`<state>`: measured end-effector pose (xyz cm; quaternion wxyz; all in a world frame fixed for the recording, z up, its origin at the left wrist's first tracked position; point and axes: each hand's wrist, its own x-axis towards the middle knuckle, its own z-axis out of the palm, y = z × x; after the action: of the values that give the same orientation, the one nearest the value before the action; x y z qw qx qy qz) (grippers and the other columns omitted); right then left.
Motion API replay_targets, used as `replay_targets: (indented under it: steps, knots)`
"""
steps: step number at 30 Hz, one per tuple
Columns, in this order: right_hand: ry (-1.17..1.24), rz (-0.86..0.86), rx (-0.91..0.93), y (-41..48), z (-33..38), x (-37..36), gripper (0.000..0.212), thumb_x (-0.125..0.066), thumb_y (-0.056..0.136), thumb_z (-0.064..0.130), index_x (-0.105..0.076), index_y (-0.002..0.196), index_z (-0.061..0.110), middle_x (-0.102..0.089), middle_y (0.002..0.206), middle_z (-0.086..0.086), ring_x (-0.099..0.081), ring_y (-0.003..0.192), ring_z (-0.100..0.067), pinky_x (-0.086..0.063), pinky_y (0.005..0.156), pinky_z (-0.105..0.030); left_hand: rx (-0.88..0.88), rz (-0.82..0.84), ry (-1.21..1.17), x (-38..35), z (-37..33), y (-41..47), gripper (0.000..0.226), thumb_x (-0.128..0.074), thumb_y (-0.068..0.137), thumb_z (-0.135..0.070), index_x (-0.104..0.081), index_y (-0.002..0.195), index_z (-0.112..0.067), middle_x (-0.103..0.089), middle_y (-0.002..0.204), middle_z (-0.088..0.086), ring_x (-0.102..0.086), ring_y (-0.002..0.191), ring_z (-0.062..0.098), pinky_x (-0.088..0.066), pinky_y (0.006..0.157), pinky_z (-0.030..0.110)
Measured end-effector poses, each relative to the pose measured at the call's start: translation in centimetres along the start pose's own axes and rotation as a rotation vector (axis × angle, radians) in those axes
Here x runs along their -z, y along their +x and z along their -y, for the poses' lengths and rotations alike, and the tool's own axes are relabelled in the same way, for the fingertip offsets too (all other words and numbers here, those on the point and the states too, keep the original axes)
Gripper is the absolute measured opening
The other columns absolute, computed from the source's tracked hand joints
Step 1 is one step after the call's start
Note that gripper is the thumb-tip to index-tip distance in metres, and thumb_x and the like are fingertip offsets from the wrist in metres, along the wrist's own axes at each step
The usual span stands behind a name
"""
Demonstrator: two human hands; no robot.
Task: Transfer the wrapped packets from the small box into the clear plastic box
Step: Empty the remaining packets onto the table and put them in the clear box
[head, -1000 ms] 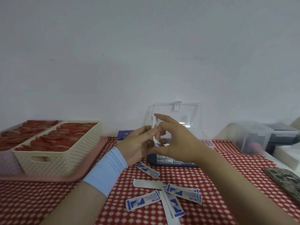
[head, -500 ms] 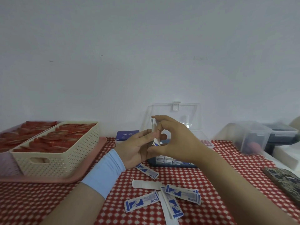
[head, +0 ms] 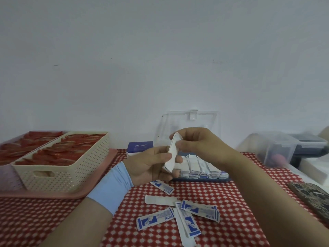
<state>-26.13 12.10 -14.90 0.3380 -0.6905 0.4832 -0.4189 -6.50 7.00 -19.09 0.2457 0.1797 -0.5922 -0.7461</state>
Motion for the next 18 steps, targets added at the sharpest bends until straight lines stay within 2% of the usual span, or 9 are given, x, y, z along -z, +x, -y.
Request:
replay_targets:
  steps: [2,5,6,8,10,14,18]
  knots:
    - [0.009,0.004,-0.007,-0.1,0.0,0.5,0.011,-0.065,0.095,0.007,-0.075,0.098,0.011,-0.075,0.106,-0.005,-0.071,0.103,-0.023,-0.055,0.1,-0.042,0.01,-0.036,0.005,-0.1,0.0,0.0,0.065,-0.079,0.076,-0.026,-0.049,0.131,-0.01,-0.071,0.096,0.007,-0.071,0.073,0.023,-0.06,0.06,0.028]
    - [-0.033,0.035,-0.008,-0.3,0.2,1.2,0.013,-0.066,0.095,0.009,-0.077,0.099,0.012,-0.076,0.102,-0.006,-0.071,0.101,-0.028,-0.055,0.099,-0.048,0.018,-0.031,-0.007,-0.1,0.0,-0.1,0.082,-0.092,0.063,-0.032,-0.05,0.13,-0.01,-0.071,0.097,0.009,-0.07,0.071,0.022,-0.06,0.061,0.029]
    - [-0.063,0.044,0.0,-0.3,0.3,1.5,0.013,-0.065,0.095,0.01,-0.078,0.098,0.012,-0.076,0.099,-0.007,-0.071,0.098,-0.028,-0.056,0.097,-0.047,0.019,-0.031,-0.012,-0.2,-0.1,-0.1,0.079,-0.091,0.065,-0.032,-0.05,0.129,-0.009,-0.071,0.095,0.008,-0.069,0.07,0.021,-0.06,0.061,0.028]
    - [-0.113,0.057,0.017,-0.5,0.6,2.0,0.014,-0.064,0.096,0.012,-0.078,0.096,0.014,-0.076,0.094,-0.006,-0.07,0.085,-0.021,-0.057,0.088,-0.042,0.018,-0.064,-0.046,-0.6,-0.1,-0.1,0.055,-0.075,0.08,-0.024,-0.05,0.126,-0.008,-0.07,0.089,0.007,-0.065,0.065,0.017,-0.058,0.061,0.026]
    - [-0.124,0.069,0.025,-0.6,0.9,2.5,0.014,-0.064,0.096,0.014,-0.078,0.095,0.015,-0.076,0.089,-0.004,-0.067,0.075,-0.011,-0.056,0.075,-0.033,0.027,-0.091,-0.064,-1.3,-0.2,0.1,0.043,-0.06,0.084,-0.02,-0.05,0.124,-0.007,-0.069,0.087,0.006,-0.062,0.064,0.016,-0.057,0.06,0.025]
    - [-0.107,0.029,0.007,-0.4,0.9,4.3,0.014,-0.064,0.097,0.013,-0.078,0.096,0.015,-0.074,0.081,0.002,-0.062,0.065,-0.01,-0.045,0.058,-0.021,0.062,-0.085,0.059,-2.4,-1.5,1.6,0.034,-0.059,0.092,-0.022,-0.051,0.123,-0.008,-0.072,0.091,0.008,-0.066,0.069,0.019,-0.057,0.063,0.028]
    - [-0.151,-0.097,-0.055,0.9,0.7,8.7,0.015,-0.062,0.097,0.012,-0.077,0.098,0.015,-0.073,0.08,-0.001,-0.057,0.061,-0.01,-0.04,0.051,-0.02,0.134,-0.034,0.371,-3.0,-4.1,4.3,0.022,-0.055,0.099,-0.024,-0.057,0.116,-0.009,-0.071,0.1,0.008,-0.066,0.082,0.019,-0.055,0.074,0.029]
